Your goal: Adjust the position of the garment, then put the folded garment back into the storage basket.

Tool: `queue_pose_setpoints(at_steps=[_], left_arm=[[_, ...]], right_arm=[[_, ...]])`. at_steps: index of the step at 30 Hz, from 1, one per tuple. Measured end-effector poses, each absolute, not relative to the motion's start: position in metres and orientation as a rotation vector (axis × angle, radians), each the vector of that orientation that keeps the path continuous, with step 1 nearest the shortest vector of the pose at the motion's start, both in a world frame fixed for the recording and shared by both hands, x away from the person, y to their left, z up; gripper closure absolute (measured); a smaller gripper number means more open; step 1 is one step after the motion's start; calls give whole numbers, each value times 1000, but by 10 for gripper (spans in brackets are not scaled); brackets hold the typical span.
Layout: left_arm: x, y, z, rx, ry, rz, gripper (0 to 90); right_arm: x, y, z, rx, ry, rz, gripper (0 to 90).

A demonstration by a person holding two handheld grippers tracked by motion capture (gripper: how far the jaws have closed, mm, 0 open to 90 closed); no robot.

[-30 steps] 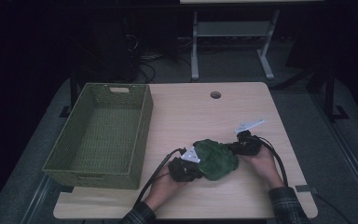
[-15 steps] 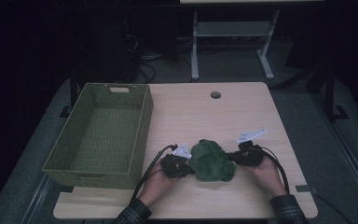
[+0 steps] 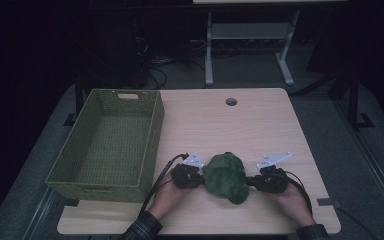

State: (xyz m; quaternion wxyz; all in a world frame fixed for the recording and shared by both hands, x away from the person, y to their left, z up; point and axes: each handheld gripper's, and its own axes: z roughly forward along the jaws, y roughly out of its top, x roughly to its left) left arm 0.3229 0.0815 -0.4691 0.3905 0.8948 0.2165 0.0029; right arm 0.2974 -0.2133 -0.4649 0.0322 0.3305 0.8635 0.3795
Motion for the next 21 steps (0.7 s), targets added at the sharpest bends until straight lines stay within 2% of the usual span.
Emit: queue_pose_setpoints(at_steps=[7, 11, 13, 19, 21], left_arm=[[324, 87, -468, 2269, 553, -2, 873], [323, 90, -464, 2277, 549, 12, 801], [321, 92, -462, 2289, 550, 23, 739], [318, 96, -455, 2312, 580, 22, 441], [319, 98, -452, 2318, 578, 18, 367]], right_arm=[[294, -222, -461, 1051, 2590, 1199, 794], [290, -234, -461, 1077, 2520, 1199, 618], [288, -242, -463, 1115, 2476, 1187, 513], [281, -270, -467, 1172, 2378, 1115, 228], [279, -278, -471, 1210, 2357, 1088, 168]])
